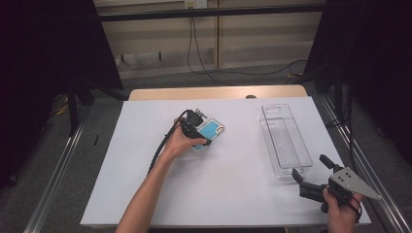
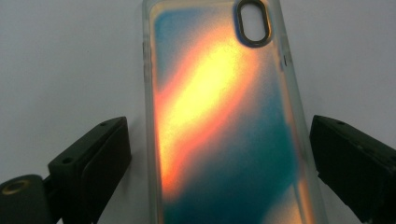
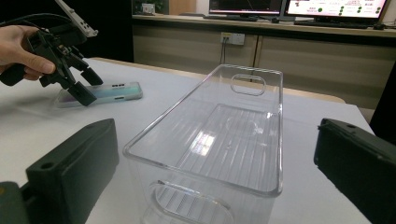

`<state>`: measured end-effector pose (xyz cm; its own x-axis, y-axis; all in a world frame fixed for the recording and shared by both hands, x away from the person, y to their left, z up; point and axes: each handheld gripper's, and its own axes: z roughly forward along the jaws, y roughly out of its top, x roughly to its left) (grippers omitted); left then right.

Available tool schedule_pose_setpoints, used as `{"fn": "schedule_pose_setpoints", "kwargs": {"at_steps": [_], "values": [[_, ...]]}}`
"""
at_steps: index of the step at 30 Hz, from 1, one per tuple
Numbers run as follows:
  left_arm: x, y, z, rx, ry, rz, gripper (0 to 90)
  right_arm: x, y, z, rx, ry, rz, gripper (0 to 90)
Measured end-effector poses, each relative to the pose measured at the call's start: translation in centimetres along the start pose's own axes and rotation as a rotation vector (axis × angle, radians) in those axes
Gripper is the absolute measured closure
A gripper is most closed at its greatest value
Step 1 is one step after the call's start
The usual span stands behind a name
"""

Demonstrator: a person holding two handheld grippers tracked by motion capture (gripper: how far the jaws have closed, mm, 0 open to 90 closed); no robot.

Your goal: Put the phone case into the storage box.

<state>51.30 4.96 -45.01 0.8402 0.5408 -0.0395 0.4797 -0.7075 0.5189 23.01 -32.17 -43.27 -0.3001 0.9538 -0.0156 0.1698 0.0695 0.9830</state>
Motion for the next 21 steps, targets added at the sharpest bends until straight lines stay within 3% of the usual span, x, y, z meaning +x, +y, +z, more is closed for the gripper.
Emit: {"fn": "schedule_pose_setpoints", "kwargs": {"at_steps": [15,21], "values": [[-0.07,0.48,0.16,0.029,0.001,0.019,7.4,0.04,-0.02,0.04,0.004,0.002,0.000,0.0],[-0.40,0.63,-0.06,0.036,0.001,0.014,15.3,0.07,-0.03,0.08,0.005,0.004,-0.002,0.0]]}}
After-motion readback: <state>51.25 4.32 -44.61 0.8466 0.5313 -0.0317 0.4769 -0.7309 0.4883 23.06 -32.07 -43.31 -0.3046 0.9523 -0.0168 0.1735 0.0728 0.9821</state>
